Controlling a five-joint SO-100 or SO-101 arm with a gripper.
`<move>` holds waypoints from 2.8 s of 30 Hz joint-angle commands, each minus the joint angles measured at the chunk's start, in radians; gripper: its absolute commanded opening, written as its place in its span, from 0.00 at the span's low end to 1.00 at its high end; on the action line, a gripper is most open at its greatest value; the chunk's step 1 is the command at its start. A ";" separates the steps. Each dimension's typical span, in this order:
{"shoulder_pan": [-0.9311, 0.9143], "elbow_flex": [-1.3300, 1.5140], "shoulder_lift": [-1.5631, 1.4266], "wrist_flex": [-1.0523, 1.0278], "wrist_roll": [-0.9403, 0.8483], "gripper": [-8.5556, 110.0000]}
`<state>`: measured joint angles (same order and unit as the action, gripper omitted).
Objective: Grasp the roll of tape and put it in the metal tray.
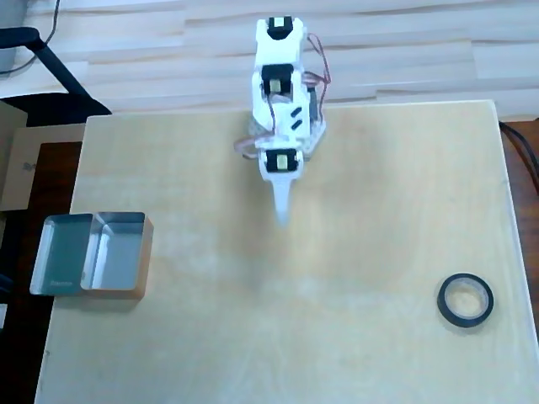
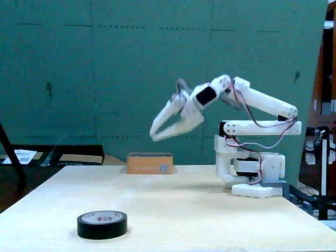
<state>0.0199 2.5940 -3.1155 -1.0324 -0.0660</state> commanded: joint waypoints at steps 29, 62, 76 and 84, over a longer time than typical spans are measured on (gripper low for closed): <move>0.546 -1.368 1.674 -0.218 0.034 0.07; 0.741 -1.713 2.091 -0.328 0.262 0.22; 0.744 -1.717 2.267 -0.193 0.350 0.22; 0.744 -1.749 2.290 -0.201 0.367 0.22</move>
<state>0.7609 0.8790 -0.8191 -1.2425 0.2915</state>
